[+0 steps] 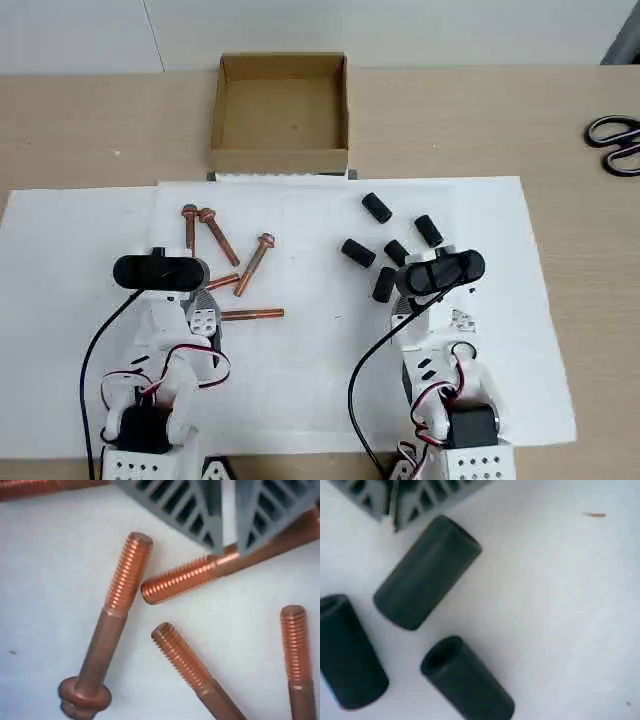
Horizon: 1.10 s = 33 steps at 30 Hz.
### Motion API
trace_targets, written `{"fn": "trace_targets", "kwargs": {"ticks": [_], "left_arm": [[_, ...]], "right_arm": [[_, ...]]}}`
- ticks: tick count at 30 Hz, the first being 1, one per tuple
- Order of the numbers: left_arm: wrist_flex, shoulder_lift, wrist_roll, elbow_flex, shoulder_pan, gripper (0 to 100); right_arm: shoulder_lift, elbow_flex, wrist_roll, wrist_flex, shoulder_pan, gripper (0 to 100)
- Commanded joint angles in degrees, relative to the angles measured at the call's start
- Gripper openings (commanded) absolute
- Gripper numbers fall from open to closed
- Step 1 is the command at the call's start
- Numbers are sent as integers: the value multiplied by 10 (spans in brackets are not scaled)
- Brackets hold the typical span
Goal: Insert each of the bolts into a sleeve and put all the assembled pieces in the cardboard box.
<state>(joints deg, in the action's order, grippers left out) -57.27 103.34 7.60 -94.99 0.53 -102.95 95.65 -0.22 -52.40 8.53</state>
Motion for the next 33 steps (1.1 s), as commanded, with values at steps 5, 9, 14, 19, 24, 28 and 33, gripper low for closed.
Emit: {"fn": "trace_targets", "kwargs": {"ticks": [5, 9, 14, 19, 24, 28, 33], "left_arm": [[8, 2, -4, 25, 0, 7], [8, 0, -4, 92, 2, 7], [-45, 0, -4, 152, 2, 7], [-109, 0, -1, 208, -3, 7], [-112, -1, 0, 253, -7, 7], [-111, -17, -4, 264, -5, 7], [-111, -127, -4, 325, -8, 7]], "right_arm": [[-7, -70, 3, -5, -39, 3], [-7, -129, 3, -29, -44, 3], [-6, -188, 5, -90, -45, 3], [12, -258, 4, -138, -46, 3], [152, -365, -27, -149, -47, 3], [335, -508, -76, -167, -45, 3], [561, -679, -98, -255, -44, 3]]}}
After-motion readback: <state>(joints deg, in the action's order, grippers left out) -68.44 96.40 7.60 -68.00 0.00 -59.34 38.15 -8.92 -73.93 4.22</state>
